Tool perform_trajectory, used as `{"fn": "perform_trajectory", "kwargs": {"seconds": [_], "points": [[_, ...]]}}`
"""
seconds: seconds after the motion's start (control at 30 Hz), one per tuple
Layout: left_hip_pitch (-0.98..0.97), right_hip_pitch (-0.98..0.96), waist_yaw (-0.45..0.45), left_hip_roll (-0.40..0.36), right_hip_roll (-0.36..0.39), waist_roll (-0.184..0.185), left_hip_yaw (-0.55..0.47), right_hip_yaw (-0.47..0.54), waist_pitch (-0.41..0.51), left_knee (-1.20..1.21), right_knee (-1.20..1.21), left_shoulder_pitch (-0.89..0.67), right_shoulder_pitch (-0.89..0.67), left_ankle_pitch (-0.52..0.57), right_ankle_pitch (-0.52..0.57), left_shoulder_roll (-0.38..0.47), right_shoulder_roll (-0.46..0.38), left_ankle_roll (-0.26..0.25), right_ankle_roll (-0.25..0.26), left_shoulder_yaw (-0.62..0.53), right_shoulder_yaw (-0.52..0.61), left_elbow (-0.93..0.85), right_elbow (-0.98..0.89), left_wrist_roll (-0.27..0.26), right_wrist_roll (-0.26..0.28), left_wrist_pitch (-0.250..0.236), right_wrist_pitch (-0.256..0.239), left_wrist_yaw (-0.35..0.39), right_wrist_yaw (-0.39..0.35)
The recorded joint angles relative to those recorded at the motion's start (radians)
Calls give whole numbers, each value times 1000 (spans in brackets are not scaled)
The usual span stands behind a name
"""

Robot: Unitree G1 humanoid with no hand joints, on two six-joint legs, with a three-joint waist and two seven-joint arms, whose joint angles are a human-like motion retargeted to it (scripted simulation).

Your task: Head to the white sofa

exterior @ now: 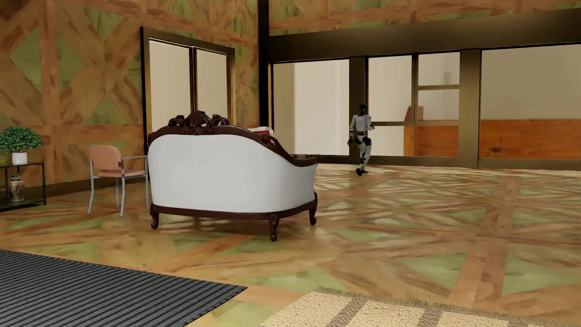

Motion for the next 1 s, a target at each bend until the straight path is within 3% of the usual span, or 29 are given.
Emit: {"fn": "perform_trajectory", "kwargs": {"seconds": [0.03, 0.07, 0.1, 0.13, 0.17, 0.2, 0.23, 0.27, 0.3, 0.33, 0.37, 0.4, 0.43, 0.47, 0.5, 0.57, 0.6, 0.63, 0.7, 0.73, 0.77, 0.8, 0.83, 0.87, 0.9, 0.93, 1.0], "points": [[6, -85, 1, 26, -63, -11, 55, -75, 12, 89, 197, -8, 48, -83, 103, 6, 0, 8, 175, -59, -13, 13, 9, 83, 94, -3, 11, 8, -6], [34, -148, -8, 44, -215, -24, 101, -186, 20, 120, 317, -46, 91, -134, 113, 17, -5, 11, 203, -127, -44, 36, 48, 173, 109, -8, 60, -8, -10], [77, -182, -28, 45, -370, -38, 130, -304, 21, 100, 359, -109, 134, -157, 45, 34, -5, 15, 135, -177, -82, 59, 111, 243, 50, -16, 154, -25, -1], [130, -215, -52, 39, -465, -51, 153, -391, 19, 56, 346, -176, 167, -166, 12, 46, -11, 16, 102, -191, -106, 67, 198, 277, -88, -18, 260, -35, 1], [186, -260, -76, 36, -492, -60, 178, -431, 14, 4, 287, -236, 191, -171, 14, 59, -9, 16, 94, -166, -123, 46, 315, 275, -230, -5, 356, -15, -1], [240, -306, -94, 39, -482, -64, 209, -440, 7, -43, 183, -283, 205, -179, 24, 75, 7, 15, 115, -117, -160, 1, 449, 241, -289, 1, 420, 28, -3], [287, -327, -107, 42, -483, -65, 251, -472, -2, -80, 39, -321, 204, -193, 8, 91, 20, 12, 105, -49, -231, -58, 590, 168, -261, -7, 466, 83, 11], [337, -299, -114, 46, -501, -67, 299, -575, -12, -120, -151, -354, 198, -207, -6, 120, 27, 8, 101, 13, -338, -114, 724, 85, -169, -23, 510, 146, 52], [395, -229, -113, 42, -517, -71, 354, -756, -23, -167, -369, -389, 180, -219, 2, 148, 10, 2, 79, 71, -423, -156, 849, -11, -106, -36, 582, 208, 122], [453, -151, -106, 33, -509, -74, 415, -974, -33, -210, -564, -418, 178, -233, -17, 173, -50, -7, 77, 124, -402, -187, 941, -94, -150, -34, 612, 270, 228], [506, -96, -98, 25, -490, -74, 481, -1138, -41, -223, -687, -450, 189, -258, -42, 209, -120, -19, 70, 166, -297, -203, 978, -159, -280, -18, 581, 311, 319], [546, -54, -94, 24, -473, -71, 552, -1225, -46, -199, -740, -461, 199, -297, -51, 240, -193, -32, 54, 219, -196, -224, 977, -212, -409, 10, 492, 340, 346], [578, -47, -96, 31, -462, -63, 622, -1205, -48, -159, -729, -452, 202, -340, -63, 259, -244, -45, -14, 283, -158, -259, 955, -259, -469, 32, 401, 377, 316], [600, -38, -100, 47, -455, -52, 676, -1139, -49, -87, -704, -435, 212, -350, -67, 250, -272, -69, -87, 346, -185, -290, 927, -309, -445, 41, 345, 432, 269], [592, -25, -101, 88, -434, -42, 713, -1072, -47, 37, -687, -418, 216, -308, -90, 238, -272, -66, -90, 403, -242, -312, 916, -363, -379, 46, 321, 479, 241], [469, 1, -94, 256, -359, -13, 673, -943, -38, 467, -654, -391, 196, -99, -135, 215, -218, -45, -90, 466, -352, -309, 910, -456, -247, 58, 370, 526, 229], [348, 13, -84, 302, -314, 3, 556, -870, -32, 680, -640, -378, 172, -30, -156, 204, -188, 22, -90, 454, -368, -290, 901, -468, -232, 78, 397, 517, 211], [222, 26, -76, 291, -269, 14, 423, -793, -28, 835, -637, -360, 147, -85, -170, 194, -158, 38, -90, 414, -364, -269, 897, -457, -243, 95, 408, 481, 179], [60, 67, -66, 350, -187, 23, 292, -618, -22, 979, -668, -329, 89, -140, -179, 152, -88, 144, -90, 261, -331, -221, 887, -387, -297, 102, 391, 356, 89], [5, 77, -54, 399, -149, 30, 272, -516, -19, 975, -669, -311, 56, -150, -187, 144, -61, 194, -90, 152, -294, -216, 873, -305, -330, 66, 368, 299, 31], [-45, 86, -40, 399, -117, 36, 261, -406, -15, 933, -666, -284, 12, -178, -194, 149, -51, 211, -90, 45, -244, -240, 858, -181, -376, 11, 343, 255, -42], [-94, 98, -27, 353, -90, 39, 244, -294, -10, 863, -664, -266, -30, -193, -200, 129, -44, 208, -90, -18, -205, -274, 829, -64, -402, -11, 321, 242, -121], [-135, 110, -19, 297, -69, 41, 236, -188, -4, 753, -664, -253, -68, -183, -206, 84, -38, 187, -90, -34, -187, -317, 792, -6, -385, -27, 299, 228, -173], [-166, 121, -15, 243, -53, 41, 236, -93, 4, 601, -658, -245, -104, -163, -218, 35, -38, 145, -90, -22, -173, -359, 752, -3, -351, -36, 284, 217, -188], [-177, 130, -15, 194, -44, 40, 244, -8, 13, 390, -654, -244, -134, -141, -227, -4, -44, 101, -89, -8, -164, -395, 703, -37, -305, -51, 278, 206, -189], [-173, 142, -15, 128, -40, 37, 210, 68, 21, 139, -655, -248, -154, -130, -238, -17, -57, 78, -89, -10, -157, -419, 654, -69, -251, -70, 274, 185, -162], [-129, 184, -20, 8, -56, 21, 105, 184, 35, -286, -658, -266, -161, -145, -260, 23, -97, 19, -87, -70, -148, -443, 570, -41, -143, -98, 287, 164, -49]]}}
